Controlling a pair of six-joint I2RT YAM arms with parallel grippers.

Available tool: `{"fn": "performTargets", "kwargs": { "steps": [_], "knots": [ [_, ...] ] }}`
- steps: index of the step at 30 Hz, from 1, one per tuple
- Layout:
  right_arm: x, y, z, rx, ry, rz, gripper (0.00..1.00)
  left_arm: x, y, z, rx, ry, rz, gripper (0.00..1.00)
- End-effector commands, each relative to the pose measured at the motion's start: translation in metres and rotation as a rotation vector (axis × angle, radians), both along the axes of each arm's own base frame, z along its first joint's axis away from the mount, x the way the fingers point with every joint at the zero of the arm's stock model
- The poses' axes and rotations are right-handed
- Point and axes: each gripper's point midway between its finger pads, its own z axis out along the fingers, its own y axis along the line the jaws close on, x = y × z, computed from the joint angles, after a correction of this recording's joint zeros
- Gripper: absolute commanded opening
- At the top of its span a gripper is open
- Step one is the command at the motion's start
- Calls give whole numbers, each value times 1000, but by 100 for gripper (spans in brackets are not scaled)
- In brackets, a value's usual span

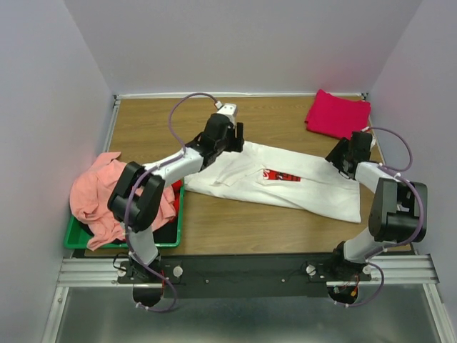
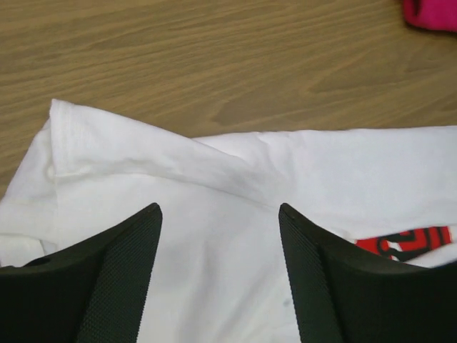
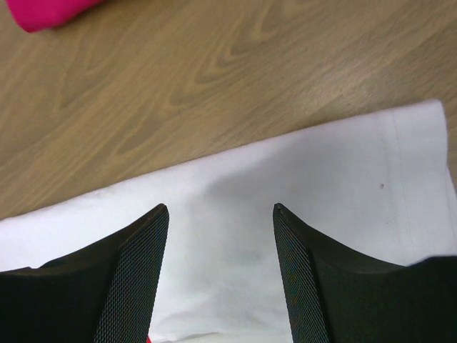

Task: Fold and stack the t-shirts
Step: Fold the tshirt

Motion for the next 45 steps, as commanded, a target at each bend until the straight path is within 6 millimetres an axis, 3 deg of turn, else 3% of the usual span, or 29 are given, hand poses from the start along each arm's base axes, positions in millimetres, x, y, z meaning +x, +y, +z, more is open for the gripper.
{"fn": "performTargets", "kwargs": {
  "steps": [1,2,4,7,11,20,26,32,38,45],
  "knots": [
    [2,1,26,-27,-64,35,68,-57,-20,14,97,-57,-29,71],
    [1,1,26,-28,-65,34,68,-75,-19,-5,123,-18,-41,70],
    [-8,3,25,-22,-46,36,68,-101,-26,-15,125,15,-57,65],
    [-13,7,23,-10,-42,40,68,-133,-19,-46,149,89,-79,60],
    [-18,9,21,2,-38,38,68,-149,-16,-63,148,141,-104,58],
    [-22,8,21,-5,-37,40,68,-144,-7,-70,189,144,-53,57],
    [-23,8,21,-7,-36,43,68,-143,1,-90,250,179,-21,57],
    [-23,13,21,12,-36,61,68,-137,5,-88,265,161,12,42],
    [-24,13,18,10,-27,64,68,-135,8,-86,277,149,31,35],
    [-24,14,16,14,-20,70,68,-134,5,-84,274,143,26,13]
  ]
}}
